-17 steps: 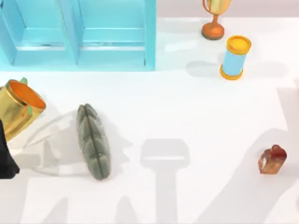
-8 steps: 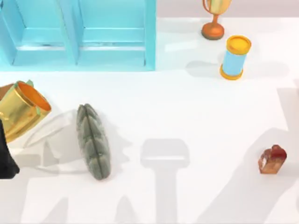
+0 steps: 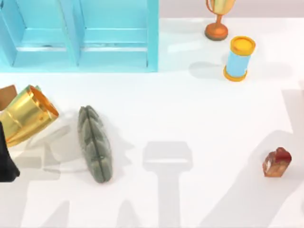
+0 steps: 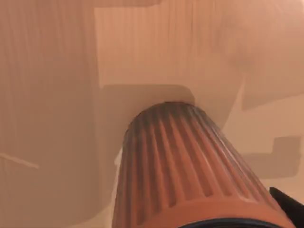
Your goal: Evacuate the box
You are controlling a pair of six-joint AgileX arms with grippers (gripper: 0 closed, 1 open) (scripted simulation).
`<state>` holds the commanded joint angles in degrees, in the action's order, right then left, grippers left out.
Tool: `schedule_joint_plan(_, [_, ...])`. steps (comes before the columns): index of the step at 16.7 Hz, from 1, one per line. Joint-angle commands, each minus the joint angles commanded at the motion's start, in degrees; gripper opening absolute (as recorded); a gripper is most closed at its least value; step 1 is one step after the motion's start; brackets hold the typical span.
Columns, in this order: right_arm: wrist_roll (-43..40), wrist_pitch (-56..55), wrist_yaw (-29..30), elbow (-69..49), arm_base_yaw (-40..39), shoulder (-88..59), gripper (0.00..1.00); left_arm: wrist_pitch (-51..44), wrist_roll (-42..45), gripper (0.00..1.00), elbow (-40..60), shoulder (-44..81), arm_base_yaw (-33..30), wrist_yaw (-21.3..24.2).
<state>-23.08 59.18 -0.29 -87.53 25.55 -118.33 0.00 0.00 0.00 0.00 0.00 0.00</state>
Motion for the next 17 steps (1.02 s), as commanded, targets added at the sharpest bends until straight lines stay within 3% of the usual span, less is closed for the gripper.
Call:
schedule_joint_plan(10, [0.0,0.9,0.0,-0.9,0.1,0.0,0.0,0.0,0.0,1.0,0.0,0.0,0.0,0.0])
schedule_joint_plan(17, [-0.2,20.1,-0.1,-19.0,0.3,0.4,0.0,0.0,0.0,1.0,0.0,0.0,0.0,0.0])
